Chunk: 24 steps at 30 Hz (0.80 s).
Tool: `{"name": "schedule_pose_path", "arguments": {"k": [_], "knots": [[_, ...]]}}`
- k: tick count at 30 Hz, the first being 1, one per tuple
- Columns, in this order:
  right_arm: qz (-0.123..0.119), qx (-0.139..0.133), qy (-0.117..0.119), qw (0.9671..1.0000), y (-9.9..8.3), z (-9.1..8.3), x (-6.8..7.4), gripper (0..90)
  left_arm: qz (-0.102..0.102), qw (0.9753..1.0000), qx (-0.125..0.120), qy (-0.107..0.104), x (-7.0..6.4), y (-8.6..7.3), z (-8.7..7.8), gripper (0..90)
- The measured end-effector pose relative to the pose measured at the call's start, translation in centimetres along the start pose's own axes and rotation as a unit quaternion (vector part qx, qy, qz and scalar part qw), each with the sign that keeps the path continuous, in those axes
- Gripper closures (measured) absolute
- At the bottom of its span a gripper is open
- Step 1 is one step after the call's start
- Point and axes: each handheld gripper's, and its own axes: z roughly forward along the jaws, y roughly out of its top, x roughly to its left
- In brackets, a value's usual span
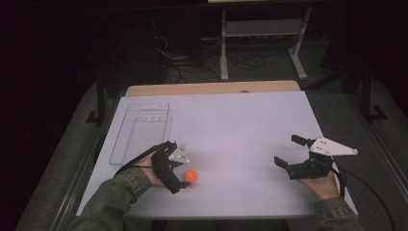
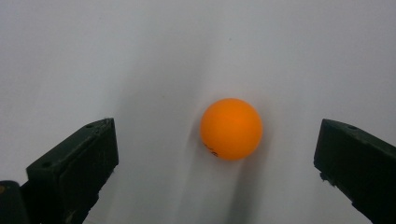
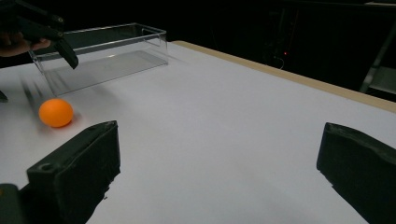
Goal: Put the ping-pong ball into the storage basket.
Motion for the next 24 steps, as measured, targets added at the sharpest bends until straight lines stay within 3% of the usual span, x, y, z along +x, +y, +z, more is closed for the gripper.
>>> {"name": "schedule_pose_path", "arguments": {"k": [10, 14, 24], "knots": [[0.002, 0.003, 0.003, 1.0000, 0.0, 0.0, 0.0, 0.0, 0.015, 0.9990, 0.037, -0.019, -0.4, 0.4, 1.4, 0.0], [0.003, 0.003, 0.004, 1.0000, 0.0, 0.0, 0.0, 0.0, 0.019, 0.9986, 0.045, -0.020, -0.4, 0.6, 1.6, 0.0], [0.002, 0.004, 0.003, 1.0000, 0.1, 0.0, 0.0, 0.0, 0.022, 0.9981, 0.051, -0.028, -0.4, 0.9, 1.9, 10.0]]}}
